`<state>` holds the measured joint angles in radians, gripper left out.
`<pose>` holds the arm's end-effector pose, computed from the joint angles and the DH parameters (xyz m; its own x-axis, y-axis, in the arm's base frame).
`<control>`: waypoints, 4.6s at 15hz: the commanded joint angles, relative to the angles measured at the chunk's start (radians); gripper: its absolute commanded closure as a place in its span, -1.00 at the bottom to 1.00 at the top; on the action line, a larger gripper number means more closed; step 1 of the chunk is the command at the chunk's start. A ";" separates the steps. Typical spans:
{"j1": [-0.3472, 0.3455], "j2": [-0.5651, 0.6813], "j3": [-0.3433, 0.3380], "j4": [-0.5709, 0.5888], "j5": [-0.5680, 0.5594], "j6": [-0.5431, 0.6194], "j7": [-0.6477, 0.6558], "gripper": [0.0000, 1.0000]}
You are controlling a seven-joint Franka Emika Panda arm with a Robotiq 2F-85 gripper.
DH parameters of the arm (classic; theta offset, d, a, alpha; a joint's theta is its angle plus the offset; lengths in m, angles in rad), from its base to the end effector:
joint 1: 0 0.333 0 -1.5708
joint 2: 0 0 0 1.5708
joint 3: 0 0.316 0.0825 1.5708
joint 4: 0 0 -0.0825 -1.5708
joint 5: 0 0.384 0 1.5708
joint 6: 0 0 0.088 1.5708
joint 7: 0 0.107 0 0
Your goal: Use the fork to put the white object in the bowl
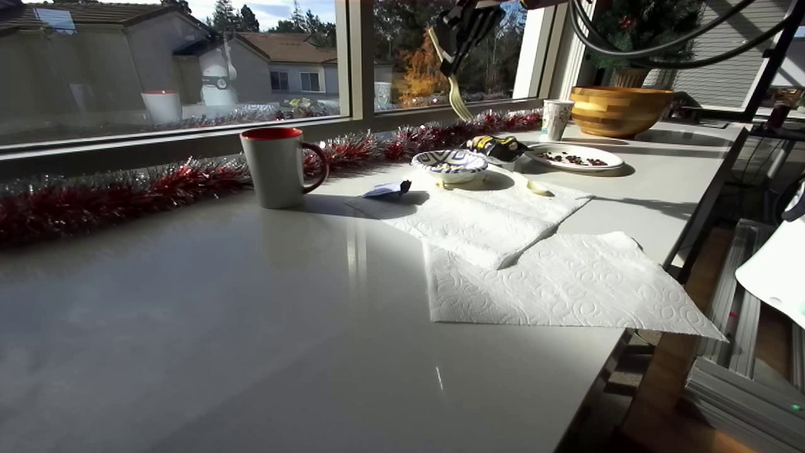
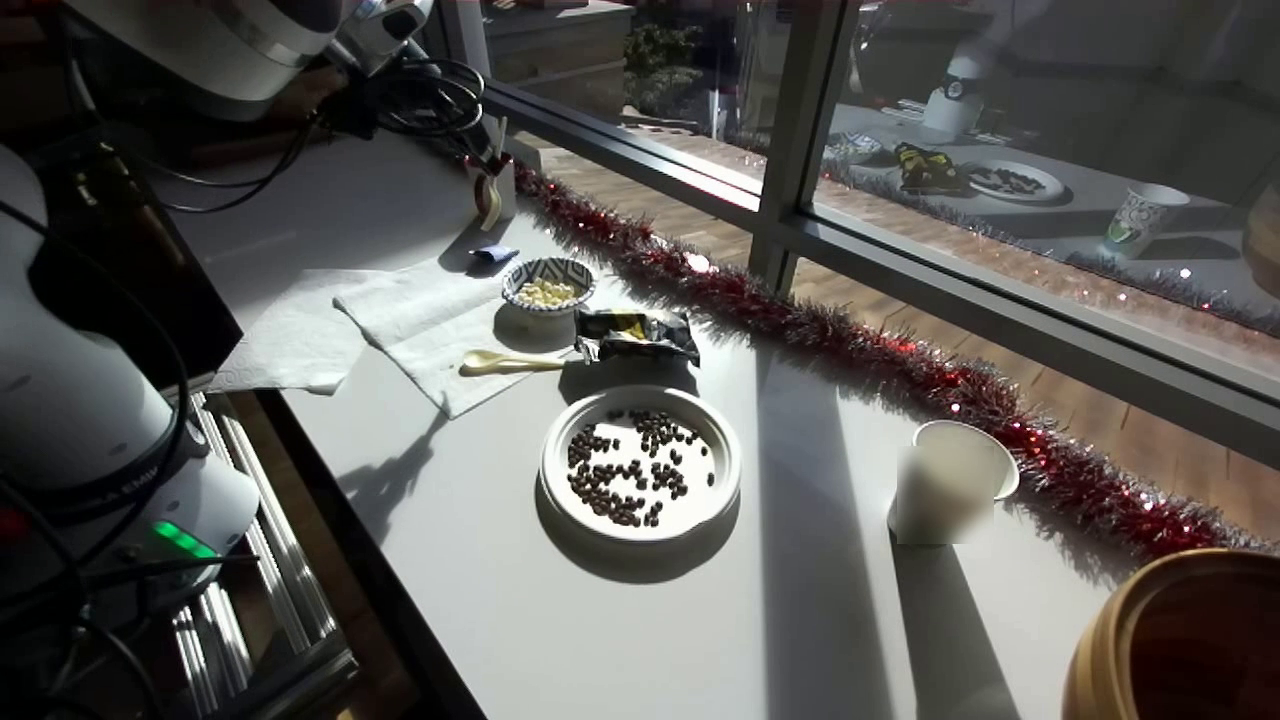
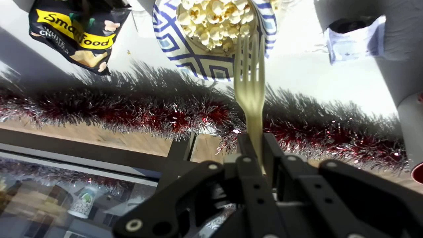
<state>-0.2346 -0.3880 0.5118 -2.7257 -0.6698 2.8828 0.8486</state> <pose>0.3922 0.1425 0.3685 0.8152 0.1132 0.5681 -0.0102 -0.9777 0.2095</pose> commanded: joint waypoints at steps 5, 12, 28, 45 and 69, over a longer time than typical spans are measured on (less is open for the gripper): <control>-0.138 -0.071 0.165 -0.029 -0.072 -0.005 0.261 0.76; -0.211 -0.088 0.281 -0.029 -0.127 0.035 0.456 0.94; -0.639 -0.250 0.862 -0.020 -0.333 0.012 1.212 0.94; -0.774 -0.671 1.067 -0.014 -0.357 0.289 1.427 0.76; -0.783 -0.929 1.111 0.008 -0.268 0.498 1.526 0.94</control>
<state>-1.0122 -1.2086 1.6038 -2.7272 -0.9742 3.3250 2.3385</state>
